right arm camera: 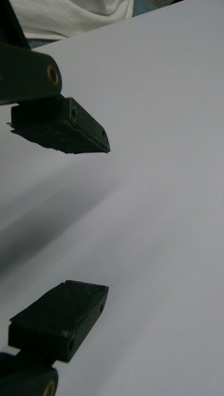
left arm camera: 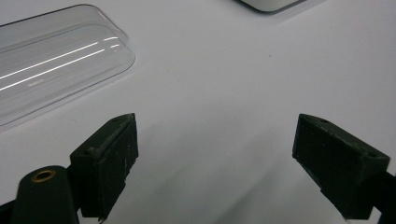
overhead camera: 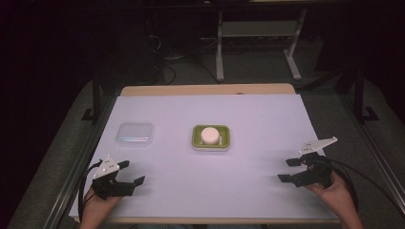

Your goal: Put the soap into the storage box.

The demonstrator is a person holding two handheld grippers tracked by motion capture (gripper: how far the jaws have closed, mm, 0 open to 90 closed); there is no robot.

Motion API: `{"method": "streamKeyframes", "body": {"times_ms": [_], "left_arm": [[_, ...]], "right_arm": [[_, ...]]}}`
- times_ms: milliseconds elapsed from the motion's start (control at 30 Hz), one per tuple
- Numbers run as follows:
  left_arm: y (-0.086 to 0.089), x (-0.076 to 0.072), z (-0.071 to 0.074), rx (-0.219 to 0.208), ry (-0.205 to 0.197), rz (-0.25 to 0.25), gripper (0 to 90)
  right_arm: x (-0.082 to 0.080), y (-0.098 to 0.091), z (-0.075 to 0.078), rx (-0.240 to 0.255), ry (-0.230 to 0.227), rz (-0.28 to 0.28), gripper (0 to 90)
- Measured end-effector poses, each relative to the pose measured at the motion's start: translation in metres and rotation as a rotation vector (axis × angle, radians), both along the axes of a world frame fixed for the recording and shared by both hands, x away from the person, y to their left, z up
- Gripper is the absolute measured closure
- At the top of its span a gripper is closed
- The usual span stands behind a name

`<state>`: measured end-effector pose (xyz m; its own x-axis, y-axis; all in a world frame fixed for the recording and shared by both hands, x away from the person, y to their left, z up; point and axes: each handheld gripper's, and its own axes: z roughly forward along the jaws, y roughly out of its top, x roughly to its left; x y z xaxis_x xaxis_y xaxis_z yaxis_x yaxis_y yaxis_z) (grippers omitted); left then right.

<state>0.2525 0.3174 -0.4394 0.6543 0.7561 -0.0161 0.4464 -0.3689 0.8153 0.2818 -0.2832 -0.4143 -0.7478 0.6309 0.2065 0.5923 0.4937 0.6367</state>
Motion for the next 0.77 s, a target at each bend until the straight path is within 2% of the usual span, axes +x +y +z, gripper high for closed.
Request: {"method": "streamKeyframes", "body": {"times_ms": [33,133,167,433,633,700,767], "left_arm": [[0.001,0.001,0.0,0.009,-0.006,-0.006,14.1],[0.0,0.0,0.0,0.007,-0.006,-0.004,14.1],[0.0,0.0,-0.001,-0.005,-0.004,0.003,14.1],[-0.001,0.0,-0.001,-0.004,-0.007,0.001,14.1],[-0.001,0.001,-0.001,-0.002,-0.01,-0.001,14.1],[-0.001,0.001,-0.001,-0.001,-0.009,-0.001,14.1],[-0.001,0.001,-0.001,0.005,-0.011,-0.005,14.1]], "right_arm": [[-0.002,0.0,0.0,-0.001,-0.003,0.002,24.7],[-0.007,-0.001,-0.001,0.004,-0.003,0.0,24.7],[-0.01,-0.001,-0.002,0.007,-0.006,-0.003,24.5],[-0.021,-0.001,-0.008,0.018,-0.014,-0.014,23.3],[-0.029,-0.003,-0.015,0.04,-0.058,-0.03,20.6],[-0.031,-0.003,-0.015,0.038,-0.058,-0.036,20.2],[-0.036,-0.003,-0.013,0.041,-0.084,-0.042,19.6]]}}
